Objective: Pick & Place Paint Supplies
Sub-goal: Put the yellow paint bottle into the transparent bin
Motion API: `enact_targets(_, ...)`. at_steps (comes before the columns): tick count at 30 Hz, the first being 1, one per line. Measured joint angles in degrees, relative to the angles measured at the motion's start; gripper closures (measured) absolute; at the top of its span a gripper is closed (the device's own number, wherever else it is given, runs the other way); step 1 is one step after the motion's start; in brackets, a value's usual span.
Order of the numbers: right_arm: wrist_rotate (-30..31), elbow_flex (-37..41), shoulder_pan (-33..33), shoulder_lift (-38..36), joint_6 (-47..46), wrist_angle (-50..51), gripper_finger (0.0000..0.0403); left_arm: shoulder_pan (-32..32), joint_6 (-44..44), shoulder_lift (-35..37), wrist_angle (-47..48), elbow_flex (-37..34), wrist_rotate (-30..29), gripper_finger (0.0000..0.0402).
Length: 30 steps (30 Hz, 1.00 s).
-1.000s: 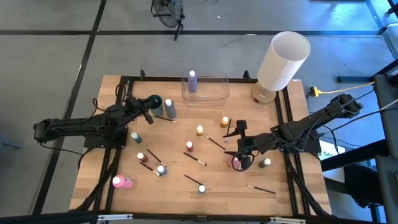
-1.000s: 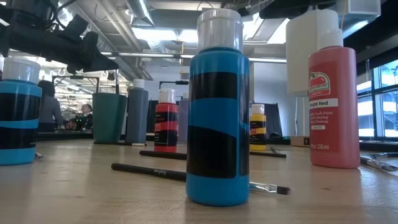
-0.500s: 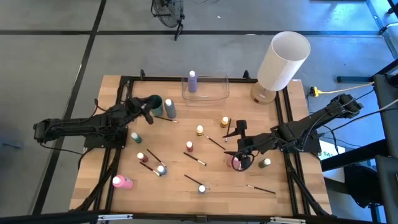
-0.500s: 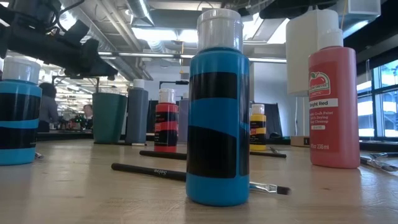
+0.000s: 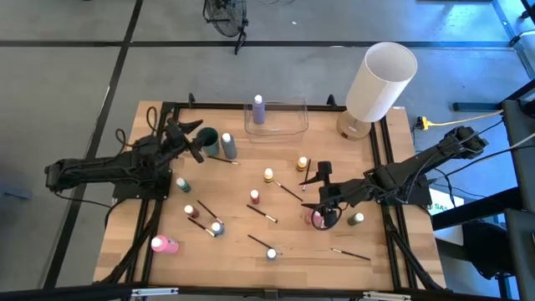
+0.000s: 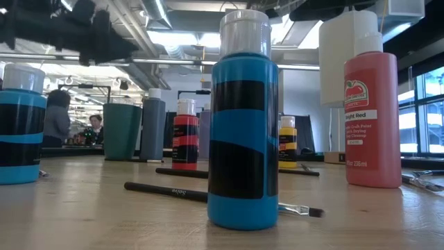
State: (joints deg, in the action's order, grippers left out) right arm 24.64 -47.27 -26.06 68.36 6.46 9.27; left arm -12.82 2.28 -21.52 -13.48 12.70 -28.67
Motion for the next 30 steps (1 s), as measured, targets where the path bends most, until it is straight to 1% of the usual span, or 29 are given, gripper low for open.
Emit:
enact_targets(4, 0.0, 0.0, 0.0, 0.0, 0.0, 0.8, 0.0103, 0.0, 0.9, 0.0, 5.2, 4.4, 4.3, 0.0172)
enact_targets(8, 0.1, 0.0, 0.0, 0.0, 0.0, 1.0, 0.0102, 0.1, 1.7, 0.0, 11.4, 8.1, 6.4, 0.0171)
enact_targets(10, 0.2, 0.0, 0.0, 0.0, 0.0, 1.0, 0.0102, 0.2, 3.0, 0.0, 12.1, 8.9, 7.6, 0.0171)
enact_targets(15, 0.0, 0.0, 0.0, 0.0, -0.4, 0.1, 0.0102, 0.5, 4.2, 0.2, 12.0, 10.9, 13.3, 0.0171)
enact_targets(17, -2.0, 0.0, 0.0, 0.0, -1.8, -0.3, 0.0102, 0.5, 5.5, 0.2, 12.0, 11.7, 15.4, 0.0171)
enact_targets(21, -8.0, 0.0, 0.0, 0.0, -2.4, -0.9, 0.0102, 0.5, 7.6, 0.2, 11.9, 12.9, 19.4, 0.0172)
enact_targets(24, -9.5, 0.0, 0.0, 0.0, -2.2, -2.3, 0.0102, 0.5, 7.7, 0.2, 12.1, 12.9, 22.5, 0.0173)
enact_targets(25, -9.2, 0.0, 0.0, 0.0, -2.5, -2.9, 0.0102, 0.5, 7.7, 0.2, 12.1, 12.9, 23.3, 0.0173)
enact_targets(27, -6.6, 0.0, 0.0, 0.0, -2.6, -3.3, 0.0102, 0.5, 7.6, 0.2, 12.1, 12.9, 24.9, 0.0172)
enact_targets(30, 2.1, 0.0, 0.0, 0.0, -5.5, -3.3, 0.0103, 0.5, 7.7, 0.2, 12.0, 12.9, 26.7, 0.0171)
